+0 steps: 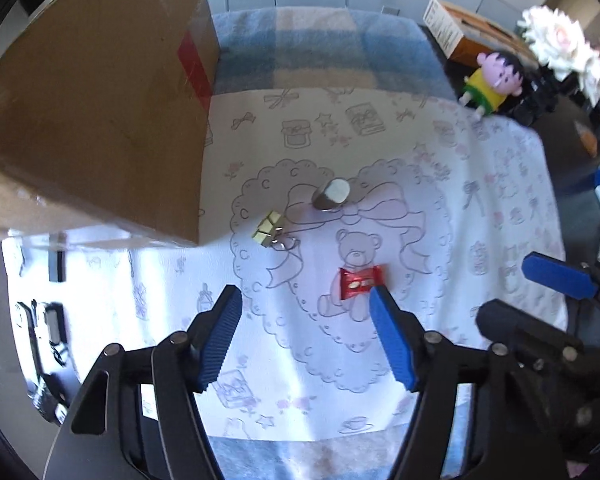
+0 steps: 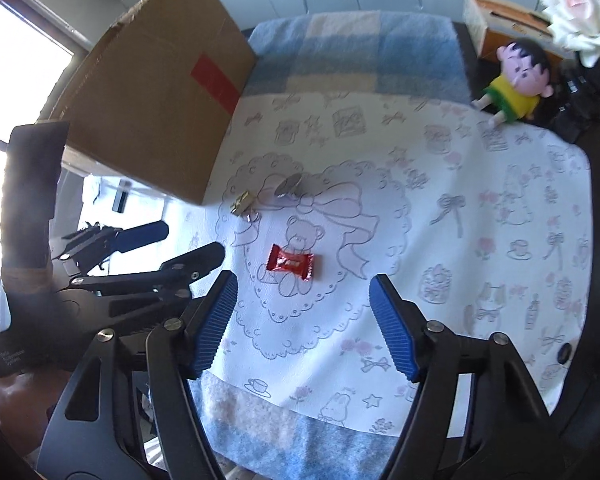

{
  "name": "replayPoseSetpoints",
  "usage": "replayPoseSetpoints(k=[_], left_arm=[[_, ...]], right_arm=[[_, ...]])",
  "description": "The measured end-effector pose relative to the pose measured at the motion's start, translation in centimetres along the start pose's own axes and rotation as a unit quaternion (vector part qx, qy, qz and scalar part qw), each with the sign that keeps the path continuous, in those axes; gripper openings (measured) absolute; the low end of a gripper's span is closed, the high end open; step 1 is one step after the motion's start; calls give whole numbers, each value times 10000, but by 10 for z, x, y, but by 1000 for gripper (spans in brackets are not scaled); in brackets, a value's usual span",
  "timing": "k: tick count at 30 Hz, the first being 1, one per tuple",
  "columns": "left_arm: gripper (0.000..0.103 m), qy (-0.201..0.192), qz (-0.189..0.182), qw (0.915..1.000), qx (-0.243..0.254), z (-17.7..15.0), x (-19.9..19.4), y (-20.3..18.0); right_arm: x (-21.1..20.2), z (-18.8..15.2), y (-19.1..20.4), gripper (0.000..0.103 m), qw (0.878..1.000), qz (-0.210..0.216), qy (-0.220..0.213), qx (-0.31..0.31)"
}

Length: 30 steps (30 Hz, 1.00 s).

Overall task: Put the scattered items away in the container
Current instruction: 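Close the left gripper on the yellow binder clip while the right gripper closes on the red candy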

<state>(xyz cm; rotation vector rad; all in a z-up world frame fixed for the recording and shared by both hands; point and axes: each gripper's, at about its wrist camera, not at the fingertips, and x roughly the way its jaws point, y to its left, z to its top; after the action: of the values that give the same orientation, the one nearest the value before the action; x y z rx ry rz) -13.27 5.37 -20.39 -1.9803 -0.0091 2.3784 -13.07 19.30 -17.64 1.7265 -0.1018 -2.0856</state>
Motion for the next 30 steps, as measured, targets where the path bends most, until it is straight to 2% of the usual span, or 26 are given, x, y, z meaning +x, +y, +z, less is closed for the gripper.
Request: replayPoseSetpoints(k=[7, 17, 21, 28, 30], left_arm=[[60, 307, 199, 9993, -57, 12, 35, 14], [60, 635, 550, 9959, 342, 23, 78, 17], [34, 735, 639, 9943, 427, 23, 90, 19], [26, 721, 485, 9951, 474, 22, 98, 23], [16, 702, 401, 9956, 484, 22, 98, 22]], right_arm=[[42, 2, 2, 67, 9995, 30, 326, -44], [93, 5, 0, 67, 9975, 26, 698, 95], [109, 7, 4, 64, 9969, -128, 774, 37], [124, 13, 12, 59, 9953, -568, 778, -37], [126, 12, 17, 53, 9934, -839, 772, -163]])
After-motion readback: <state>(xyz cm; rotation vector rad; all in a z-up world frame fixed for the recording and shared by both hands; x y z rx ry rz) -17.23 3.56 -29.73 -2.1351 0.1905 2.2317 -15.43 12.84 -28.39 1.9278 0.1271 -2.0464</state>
